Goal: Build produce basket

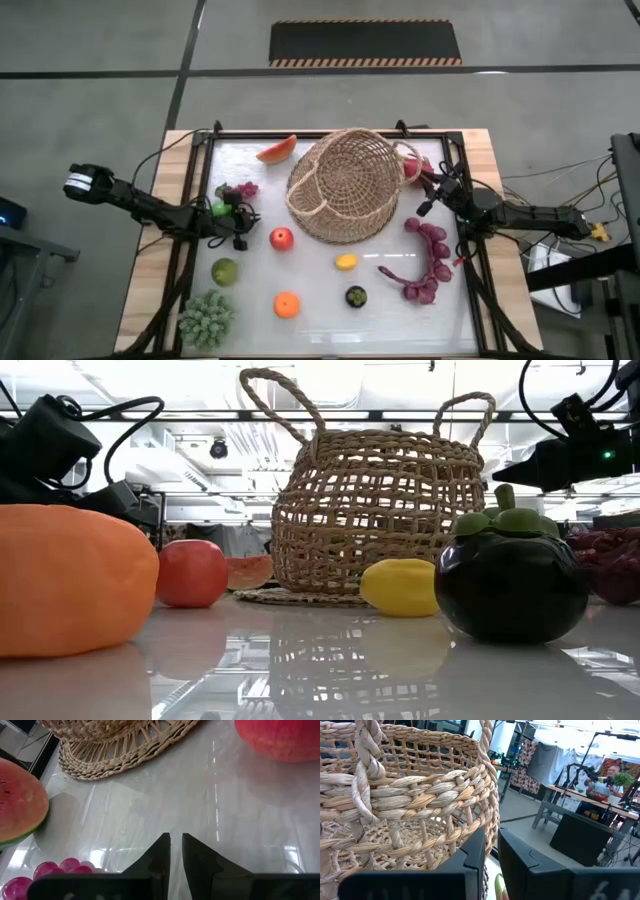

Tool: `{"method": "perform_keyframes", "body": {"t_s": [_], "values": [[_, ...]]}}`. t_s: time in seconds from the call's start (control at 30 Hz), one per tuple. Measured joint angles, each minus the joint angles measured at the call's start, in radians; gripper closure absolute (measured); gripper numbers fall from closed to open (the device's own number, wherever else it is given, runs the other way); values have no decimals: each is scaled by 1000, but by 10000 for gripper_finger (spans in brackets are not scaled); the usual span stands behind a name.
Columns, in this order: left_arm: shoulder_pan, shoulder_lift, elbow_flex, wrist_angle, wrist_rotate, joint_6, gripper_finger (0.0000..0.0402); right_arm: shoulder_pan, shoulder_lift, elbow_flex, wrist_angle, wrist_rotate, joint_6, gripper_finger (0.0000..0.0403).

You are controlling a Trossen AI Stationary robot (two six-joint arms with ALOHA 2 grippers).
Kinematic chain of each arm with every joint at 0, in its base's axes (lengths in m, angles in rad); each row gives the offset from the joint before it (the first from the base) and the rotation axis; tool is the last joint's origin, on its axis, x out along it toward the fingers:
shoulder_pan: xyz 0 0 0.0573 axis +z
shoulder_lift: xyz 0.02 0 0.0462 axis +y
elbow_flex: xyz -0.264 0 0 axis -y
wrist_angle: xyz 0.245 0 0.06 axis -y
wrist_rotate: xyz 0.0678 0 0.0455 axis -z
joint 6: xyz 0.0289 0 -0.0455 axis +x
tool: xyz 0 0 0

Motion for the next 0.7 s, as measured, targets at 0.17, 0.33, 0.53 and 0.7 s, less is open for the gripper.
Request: {"method": "perform_keyframes", "body": {"t_s": [0.17,0.33,0.53,0.7], "values": [[0,6,0,9,0,1,370,0,0,0,0,0,0,360],[0,7,0,11,0,1,370,0,0,0,0,0,0,360],[0,5,0,11,0,2,370,0,0,0,0,0,0,360],[0,9,0,15,-1,1,370,0,0,0,0,0,0,360]]}}
